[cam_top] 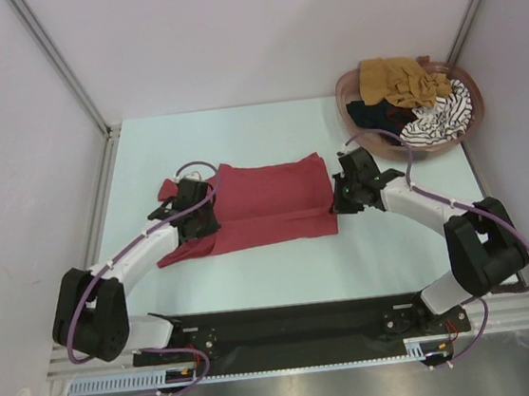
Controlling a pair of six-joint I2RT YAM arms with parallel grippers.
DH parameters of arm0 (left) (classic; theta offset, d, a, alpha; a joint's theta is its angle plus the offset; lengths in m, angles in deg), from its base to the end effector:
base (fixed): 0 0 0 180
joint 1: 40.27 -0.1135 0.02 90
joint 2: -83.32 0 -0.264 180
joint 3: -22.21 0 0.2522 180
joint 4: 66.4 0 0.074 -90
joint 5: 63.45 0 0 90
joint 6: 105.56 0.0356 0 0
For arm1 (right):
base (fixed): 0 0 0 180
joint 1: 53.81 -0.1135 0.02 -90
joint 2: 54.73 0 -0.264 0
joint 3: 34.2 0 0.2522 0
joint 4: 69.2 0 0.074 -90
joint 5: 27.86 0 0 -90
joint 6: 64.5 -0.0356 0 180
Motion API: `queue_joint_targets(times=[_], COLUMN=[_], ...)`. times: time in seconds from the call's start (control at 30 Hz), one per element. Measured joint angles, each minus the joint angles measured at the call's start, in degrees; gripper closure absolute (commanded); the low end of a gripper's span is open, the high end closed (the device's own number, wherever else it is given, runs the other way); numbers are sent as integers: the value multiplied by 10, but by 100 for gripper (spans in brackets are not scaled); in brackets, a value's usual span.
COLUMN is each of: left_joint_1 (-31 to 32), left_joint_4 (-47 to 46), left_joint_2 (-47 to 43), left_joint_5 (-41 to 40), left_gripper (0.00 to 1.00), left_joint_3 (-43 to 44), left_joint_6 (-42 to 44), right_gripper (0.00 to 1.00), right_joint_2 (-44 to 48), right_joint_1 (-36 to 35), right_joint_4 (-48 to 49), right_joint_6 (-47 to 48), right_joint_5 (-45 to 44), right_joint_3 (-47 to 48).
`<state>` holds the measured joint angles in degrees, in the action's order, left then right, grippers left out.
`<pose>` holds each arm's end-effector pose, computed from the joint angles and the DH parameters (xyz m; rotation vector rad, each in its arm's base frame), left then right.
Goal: Fold and stack the tank tops
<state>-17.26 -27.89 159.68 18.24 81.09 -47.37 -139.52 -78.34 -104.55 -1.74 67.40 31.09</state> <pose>0.2408 -0.0967 0.2038 -0.2515 2.5315 -0.1941 0.2686 0.1262 0.2027 0.0236 2.5900 0.4651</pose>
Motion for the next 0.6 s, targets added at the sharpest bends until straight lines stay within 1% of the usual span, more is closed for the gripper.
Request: queue_joint_targets(times=[0.17, 0.3, 0.47, 0.6], left_joint_1=[-13, -15, -16, -17], left_joint_4=[-10, -19, -30, -35], left_joint_2=[33, 59, 87, 99], left_joint_5=[1, 2, 11, 12], left_gripper=[100, 100, 100, 100], left_joint_3=[13, 20, 37, 47], left_joint_6=[10, 19, 24, 28], right_gripper=[100, 99, 100, 98], right_joint_2=[-39, -59, -68, -68], right_joint_1=[3, 7, 13, 17], right_joint_4=[5, 5, 5, 5], right_joint_6=[5, 8, 10, 10], right_joint_5=[-1, -5, -14, -15], right_joint_3=[35, 46, 47, 47])
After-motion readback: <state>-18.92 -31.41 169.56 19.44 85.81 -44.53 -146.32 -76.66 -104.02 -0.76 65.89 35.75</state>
